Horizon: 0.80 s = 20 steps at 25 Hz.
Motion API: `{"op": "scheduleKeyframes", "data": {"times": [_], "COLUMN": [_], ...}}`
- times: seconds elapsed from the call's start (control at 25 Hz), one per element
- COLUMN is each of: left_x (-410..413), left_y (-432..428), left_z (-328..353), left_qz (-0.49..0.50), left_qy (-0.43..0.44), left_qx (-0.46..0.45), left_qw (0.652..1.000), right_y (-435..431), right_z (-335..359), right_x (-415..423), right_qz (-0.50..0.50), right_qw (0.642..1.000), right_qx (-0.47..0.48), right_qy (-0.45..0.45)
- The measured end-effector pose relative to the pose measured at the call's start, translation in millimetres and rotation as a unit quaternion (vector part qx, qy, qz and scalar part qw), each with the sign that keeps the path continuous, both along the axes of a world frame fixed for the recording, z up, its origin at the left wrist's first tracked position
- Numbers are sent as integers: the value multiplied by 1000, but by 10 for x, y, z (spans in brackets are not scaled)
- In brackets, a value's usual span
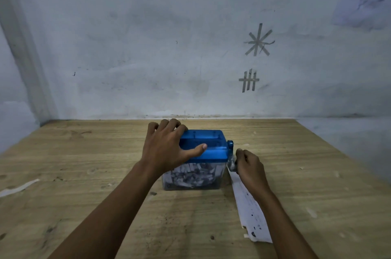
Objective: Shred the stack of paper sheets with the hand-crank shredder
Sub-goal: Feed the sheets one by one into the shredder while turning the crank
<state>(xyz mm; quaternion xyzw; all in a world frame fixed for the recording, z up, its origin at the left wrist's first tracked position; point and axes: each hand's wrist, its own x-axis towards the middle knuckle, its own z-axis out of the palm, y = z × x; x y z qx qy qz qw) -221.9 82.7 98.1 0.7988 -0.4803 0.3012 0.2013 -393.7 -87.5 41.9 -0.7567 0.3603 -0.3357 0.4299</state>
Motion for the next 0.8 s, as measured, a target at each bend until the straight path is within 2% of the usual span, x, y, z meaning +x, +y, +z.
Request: {"op": "scheduleKeyframes", "data": {"times": [0.12, 0.24, 0.36, 0.44, 0.52, 0.6, 0.68, 0.8], "left_x": [-97, -287, -569, -787, -981, -1163, -1308, -1426], "left_y": [0, -17, -82, -155, -198, -261, -308, -369], "left_z": [34, -23, -174, -279, -333, -433, -555, -767], "left_qz": [-41, -102, -146, -191, -246, -263, -260, -258], "left_qy": [5, 2, -50, -19, 80, 169, 198, 206], "left_qx": [20, -2, -21, -8, 62, 178, 262, 304], "left_qw": [999, 995, 988, 981, 964, 933, 908, 893], "right_y": [-69, -177, -339, -439, -485, -504, -516, -533], "right_z": [-28, -99, -215, -255, -264, -287, -324, -349], "right_x": [-220, -449, -699, -813, -830, -835, -844, -867], "right_qz": [-3, -65, -120, -145, -172, -191, -196, -195], "right_qw": [999, 995, 992, 989, 984, 980, 979, 978], "right_qx": [-44, -69, -36, 3, 26, 31, 32, 38], "right_qy": [-12, -17, -18, -14, -30, -38, -46, -59]}}
